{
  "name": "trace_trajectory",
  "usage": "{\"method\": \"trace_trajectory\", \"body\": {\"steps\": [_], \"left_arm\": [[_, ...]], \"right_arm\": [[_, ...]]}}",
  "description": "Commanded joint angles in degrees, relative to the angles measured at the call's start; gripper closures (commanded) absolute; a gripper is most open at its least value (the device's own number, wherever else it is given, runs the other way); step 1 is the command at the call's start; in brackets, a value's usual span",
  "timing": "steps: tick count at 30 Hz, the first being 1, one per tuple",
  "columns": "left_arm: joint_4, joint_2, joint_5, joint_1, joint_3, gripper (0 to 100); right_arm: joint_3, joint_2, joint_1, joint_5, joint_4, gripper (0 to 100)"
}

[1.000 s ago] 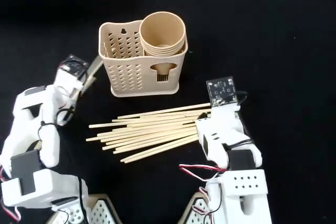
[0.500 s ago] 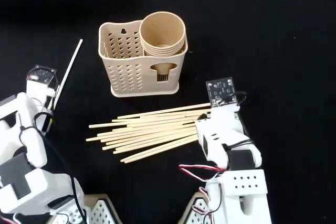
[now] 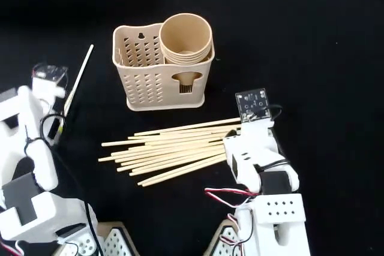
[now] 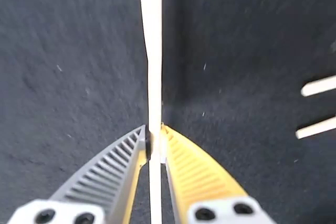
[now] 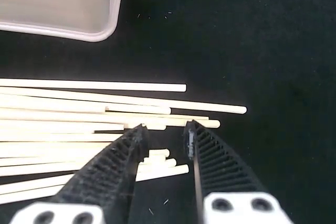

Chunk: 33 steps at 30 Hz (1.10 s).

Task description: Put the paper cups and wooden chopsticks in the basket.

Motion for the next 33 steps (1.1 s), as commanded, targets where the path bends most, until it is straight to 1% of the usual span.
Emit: {"method": "trace_trajectory", "body": {"steps": [1, 3, 6, 8, 13, 15, 18, 22, 24, 26, 27, 30, 33], "left_arm": [[1.0, -0.4, 5.2, 2.9, -7.9, 97], [-1.1, -0.1, 9.8, 4.8, -10.7, 97], [-10.1, 1.1, 18.6, 8.0, -10.9, 97], [-15.6, 3.0, 21.8, 10.0, -10.9, 97], [-25.8, 12.0, 21.8, 14.1, -13.0, 97], [-27.0, 16.6, 21.8, 14.2, -16.5, 97], [-24.0, 24.2, 21.8, 14.0, -23.8, 97], [-12.6, 33.1, 21.8, 13.8, -36.7, 96], [-6.4, 36.7, 21.8, 13.8, -43.6, 90], [-1.7, 40.0, 21.8, 13.8, -49.9, 83], [0.2, 41.4, 21.8, 13.8, -52.9, 82], [4.7, 45.2, 21.1, 13.8, -60.7, 83], [8.3, 48.7, 16.9, 13.9, -65.9, 83]], "right_arm": [[-0.3, -0.6, -0.4, -0.2, -1.1, 86.7], [-0.3, -0.6, -0.4, -0.2, -1.1, 86.7], [-0.3, -0.6, -0.4, -0.2, -1.1, 86.7], [-0.3, -0.6, -0.4, -0.2, -1.1, 86.8], [0.9, -0.6, -0.4, -0.2, -2.5, 86.8], [2.1, -0.6, -0.4, -0.2, -4.0, 86.8], [3.1, -0.6, -0.4, -0.2, -4.7, 86.8], [3.5, -0.6, -0.4, -0.2, -4.7, 86.8], [3.5, -0.6, -0.4, -0.2, -4.7, 86.8], [3.5, -0.6, -0.4, -0.2, -4.7, 86.8], [3.6, -0.6, -0.4, -0.2, -4.7, 86.8], [3.7, -0.6, -0.4, -0.2, -4.7, 86.8], [3.7, -0.6, -0.4, -0.2, -4.7, 86.8]]}}
